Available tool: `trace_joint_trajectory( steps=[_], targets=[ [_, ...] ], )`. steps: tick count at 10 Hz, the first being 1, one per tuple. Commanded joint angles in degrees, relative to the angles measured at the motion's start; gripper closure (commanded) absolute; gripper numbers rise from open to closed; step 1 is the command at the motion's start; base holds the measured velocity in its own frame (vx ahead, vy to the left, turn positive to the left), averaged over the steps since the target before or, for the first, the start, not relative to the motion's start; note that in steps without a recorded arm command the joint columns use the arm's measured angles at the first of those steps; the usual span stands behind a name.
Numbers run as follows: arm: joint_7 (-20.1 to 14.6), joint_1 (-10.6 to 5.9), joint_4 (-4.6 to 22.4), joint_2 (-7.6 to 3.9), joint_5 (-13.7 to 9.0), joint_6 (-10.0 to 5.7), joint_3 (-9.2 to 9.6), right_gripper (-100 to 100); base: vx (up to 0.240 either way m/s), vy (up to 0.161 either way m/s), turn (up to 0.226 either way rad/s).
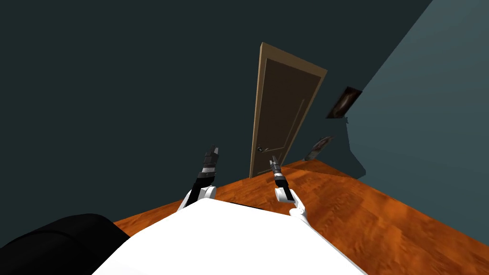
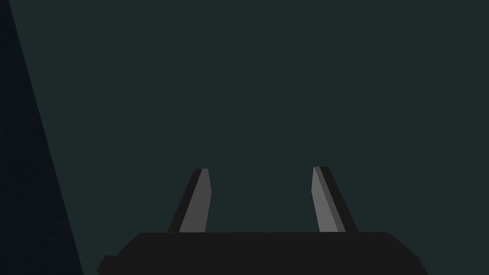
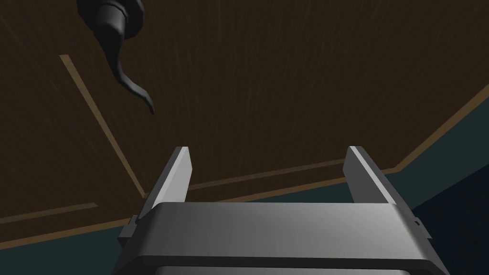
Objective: Pull the door open
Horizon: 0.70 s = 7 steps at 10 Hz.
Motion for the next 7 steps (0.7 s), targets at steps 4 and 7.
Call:
trace_joint_trajectory(
  steps=[4, 7],
  targets=[
    [-0.8, -2.91, 7.4, -0.99, 0.6, -1.58, 0.17, -100, 0.022, -0.056, 0.106],
    [-1.5, -5.45, 12.7, -1.80, 1.1, -2.89, 0.35, -100, 0.021, -0.069, 0.109]
  ],
)
